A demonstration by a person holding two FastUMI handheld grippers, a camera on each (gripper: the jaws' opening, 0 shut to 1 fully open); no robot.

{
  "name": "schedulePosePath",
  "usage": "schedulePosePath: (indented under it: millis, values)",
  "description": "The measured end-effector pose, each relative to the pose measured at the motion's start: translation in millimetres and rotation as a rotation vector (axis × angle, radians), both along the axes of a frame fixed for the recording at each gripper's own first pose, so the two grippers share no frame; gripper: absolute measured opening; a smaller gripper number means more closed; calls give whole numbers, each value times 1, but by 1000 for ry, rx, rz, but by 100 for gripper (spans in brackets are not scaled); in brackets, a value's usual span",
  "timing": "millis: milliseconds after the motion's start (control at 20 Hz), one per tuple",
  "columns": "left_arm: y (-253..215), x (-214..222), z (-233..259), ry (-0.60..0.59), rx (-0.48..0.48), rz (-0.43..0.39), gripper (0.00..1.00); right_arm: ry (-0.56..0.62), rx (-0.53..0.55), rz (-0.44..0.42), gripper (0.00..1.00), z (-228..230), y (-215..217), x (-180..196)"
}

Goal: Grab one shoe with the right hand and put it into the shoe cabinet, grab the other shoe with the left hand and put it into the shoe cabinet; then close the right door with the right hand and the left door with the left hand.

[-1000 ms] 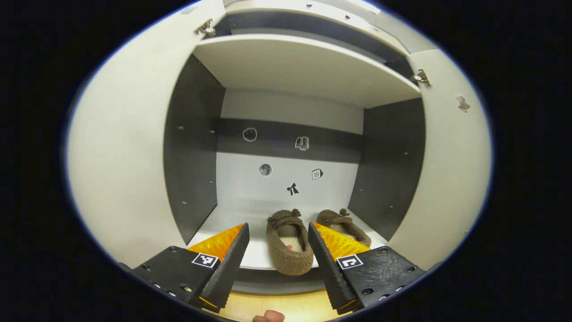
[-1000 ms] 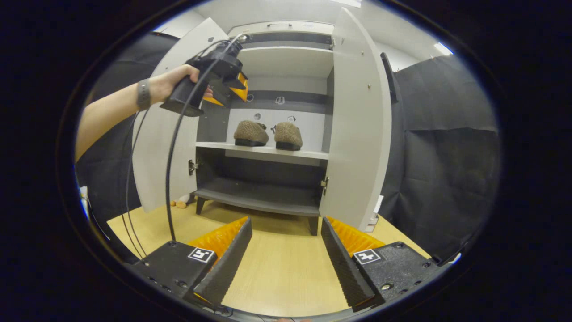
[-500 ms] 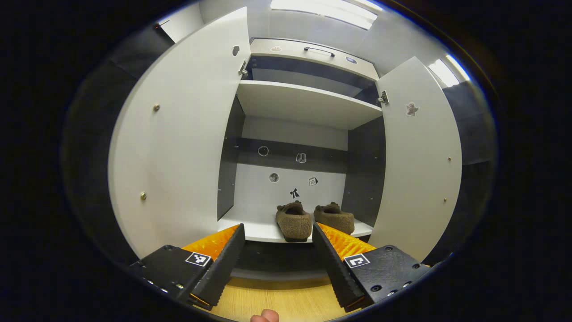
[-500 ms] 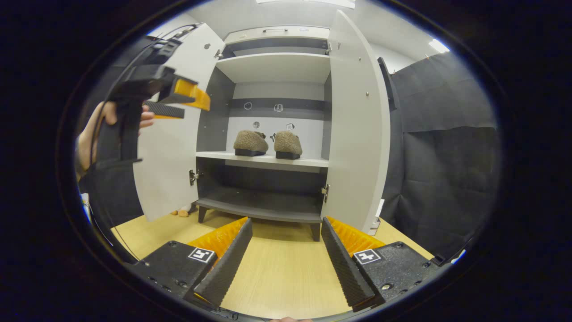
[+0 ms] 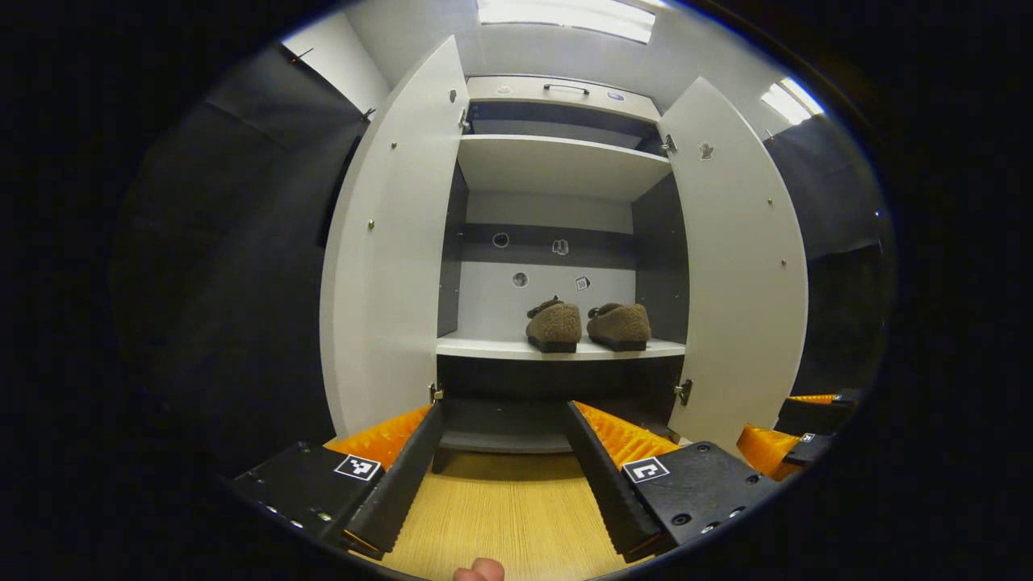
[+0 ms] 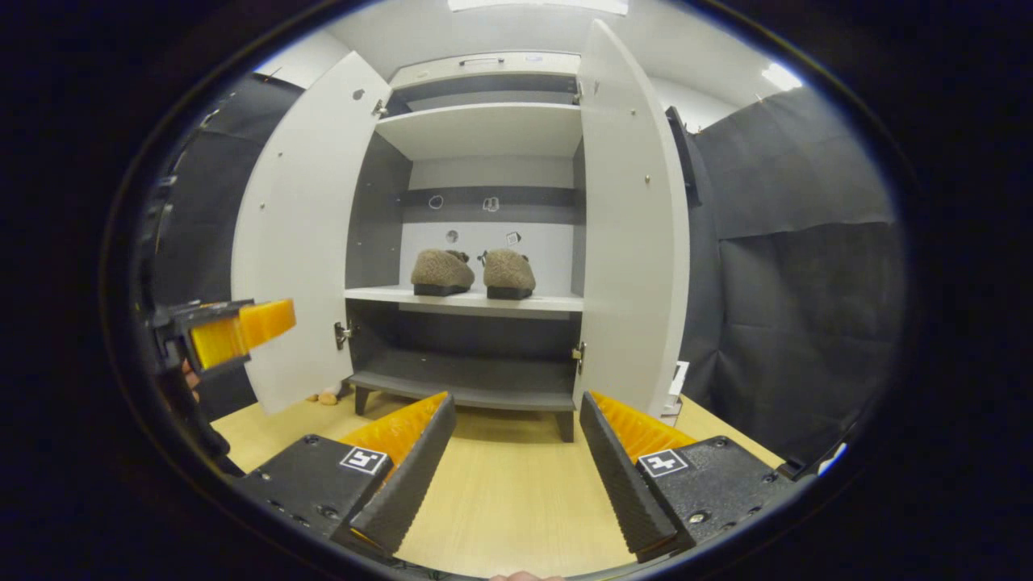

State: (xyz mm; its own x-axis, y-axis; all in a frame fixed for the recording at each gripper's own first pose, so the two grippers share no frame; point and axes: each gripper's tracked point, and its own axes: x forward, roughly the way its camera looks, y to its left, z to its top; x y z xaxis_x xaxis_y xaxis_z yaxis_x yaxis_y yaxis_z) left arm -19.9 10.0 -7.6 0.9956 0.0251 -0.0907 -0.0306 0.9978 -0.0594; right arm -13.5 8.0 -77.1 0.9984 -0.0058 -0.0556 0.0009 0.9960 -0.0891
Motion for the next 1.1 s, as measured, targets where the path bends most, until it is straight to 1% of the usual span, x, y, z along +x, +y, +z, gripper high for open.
schedulePosePath:
  millis: [50,300,400,500,600,700,750,800,850,900,1000,1100]
  values:
    - [-1,-5,-3,3,6,4,93,-2,1,-3,98,1,-1,-1]
    - [-11,-21,-16,17,4,-3,93,2,51,12,98,7,0,-13]
    - [-15,-29,-21,23,3,-5,93,-56,74,-6,98,44,-10,-26]
    - [-19,-33,-24,33,-7,-15,93,-126,88,-19,98,91,-25,-36]
    - [-24,-32,-26,42,-12,-32,93,-217,107,-38,98,144,-49,-42]
    - [-24,-30,-26,39,-4,-37,93,-313,91,-75,98,196,-81,-42]
    - [-25,-29,-26,39,-4,-41,93,-321,77,-105,97,213,-98,-43]
    - [-26,-28,-27,40,-7,-45,93,-318,72,-131,99,222,-114,-41]
    - [-27,-28,-26,41,-9,-48,93,-333,80,-140,100,237,-125,-38]
    - [-28,-28,-26,40,-11,-51,93,-353,89,-150,98,253,-137,-32]
    - [-30,-28,-25,41,-7,-58,93,-366,90,-182,96,269,-163,-18]
    - [-32,-29,-24,41,2,-63,93,-365,70,-202,99,281,-184,-3]
